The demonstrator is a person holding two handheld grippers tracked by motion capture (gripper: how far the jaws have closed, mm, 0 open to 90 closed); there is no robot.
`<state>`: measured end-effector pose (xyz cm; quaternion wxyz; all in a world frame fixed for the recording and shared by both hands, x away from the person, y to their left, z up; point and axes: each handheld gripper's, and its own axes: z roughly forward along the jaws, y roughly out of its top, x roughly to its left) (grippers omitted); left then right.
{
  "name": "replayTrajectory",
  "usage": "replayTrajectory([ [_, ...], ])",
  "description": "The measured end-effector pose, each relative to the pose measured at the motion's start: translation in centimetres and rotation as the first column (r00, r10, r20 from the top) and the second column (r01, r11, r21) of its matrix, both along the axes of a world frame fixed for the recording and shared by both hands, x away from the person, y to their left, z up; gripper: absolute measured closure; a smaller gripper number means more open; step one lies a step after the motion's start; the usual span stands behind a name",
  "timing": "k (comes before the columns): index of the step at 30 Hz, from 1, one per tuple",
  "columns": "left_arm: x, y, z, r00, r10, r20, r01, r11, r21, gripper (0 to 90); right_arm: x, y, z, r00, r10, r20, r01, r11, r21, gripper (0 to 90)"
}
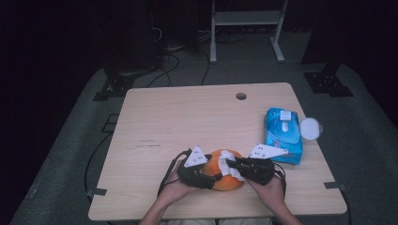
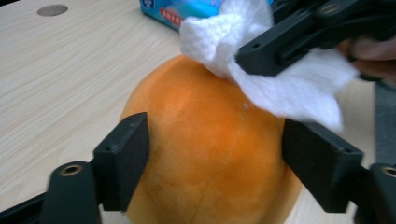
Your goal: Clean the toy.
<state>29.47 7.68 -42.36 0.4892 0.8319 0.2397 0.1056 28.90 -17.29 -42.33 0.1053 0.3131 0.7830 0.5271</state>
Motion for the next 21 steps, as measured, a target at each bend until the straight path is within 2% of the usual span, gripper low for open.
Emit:
replayTrajectory([
  [2, 0.4, 0.3, 0.0, 0.9992, 0.029, -0.026, -0.029, 0.9996, -0.002, 17.4, 0.5, -1.0, -0.3, 0.9993, -0.033, -0.015, 0.033, 0.999, 0.015, 80.6],
  [3, 0.6, 0.3, -0.3, 0.9979, 0.026, -0.059, -0.026, 0.9996, -0.005, 17.2, 0.6, -1.2, -0.2, 0.9989, -0.041, -0.023, 0.042, 0.999, 0.024, 80.5],
  [4, 0.7, 0.0, -0.7, 0.9972, 0.029, -0.068, -0.029, 0.9996, 0.004, 18.8, 0.8, -1.5, -0.2, 0.9985, -0.043, -0.034, 0.044, 0.998, 0.035, 80.5],
  [6, 0.4, -0.6, -0.9, 0.9989, 0.026, -0.039, -0.025, 0.9992, 0.030, 24.2, 0.6, -1.2, 0.0, 0.9989, -0.039, -0.025, 0.040, 0.999, 0.029, 80.5],
  [8, 0.0, -1.0, -0.6, 1.0000, 0.010, -0.001, -0.010, 0.9981, 0.060, 27.7, 0.0, -0.3, 0.5, 0.9993, -0.026, 0.026, 0.026, 1.000, -0.003, 80.5],
  [9, -0.2, -1.1, -0.5, 0.9999, -0.004, 0.013, 0.004, 0.9979, 0.065, 29.0, -0.2, -0.1, 0.8, 0.9991, -0.010, 0.041, 0.010, 1.000, -0.002, 80.4],
  [11, -0.5, -1.2, -0.3, 0.9995, -0.015, 0.027, 0.013, 0.9971, 0.075, 29.2, -0.2, 0.0, 1.2, 0.9989, 0.001, 0.047, -0.001, 1.000, -0.002, 80.5],
  [13, -0.5, -1.0, -0.2, 0.9996, -0.014, 0.026, 0.013, 0.9982, 0.059, 27.7, 0.1, -0.4, 0.9, 0.9995, -0.014, 0.027, 0.014, 1.000, -0.003, 80.5],
  [15, -0.1, -0.6, 0.0, 0.9998, 0.020, 0.000, -0.020, 0.9997, 0.017, 22.2, 0.4, -1.1, 0.3, 0.9995, -0.031, -0.001, 0.031, 0.999, 0.005, 80.6],
  [16, 0.2, -0.5, -0.1, 0.9984, 0.051, -0.025, -0.051, 0.9987, 0.003, 18.1, 0.4, -1.4, 0.2, 0.9993, -0.038, -0.004, 0.038, 0.999, 0.012, 80.6],
  [17, 0.4, -0.4, -0.2, 0.9972, 0.058, -0.047, -0.058, 0.9983, -0.002, 14.8, 0.4, -1.6, 0.2, 0.9993, -0.036, -0.013, 0.037, 0.999, 0.018, 80.6],
  [19, 0.9, -0.4, -0.9, 0.9903, 0.059, -0.126, -0.061, 0.9982, -0.005, 13.8, 0.2, -1.6, 0.4, 0.9993, -0.036, -0.008, 0.036, 0.999, 0.004, 80.6],
  [20, 1.0, -0.5, -1.2, 0.9888, 0.052, -0.140, -0.052, 0.9986, 0.007, 14.0, 0.1, -1.4, 0.4, 0.9994, -0.033, -0.004, 0.033, 0.999, 0.002, 80.6],
  [21, 0.8, -0.6, -1.3, 0.9905, 0.040, -0.132, -0.040, 0.9992, 0.007, 16.4, -0.1, -1.0, 0.6, 0.9996, -0.030, 0.004, 0.030, 1.000, -0.008, 80.6],
])
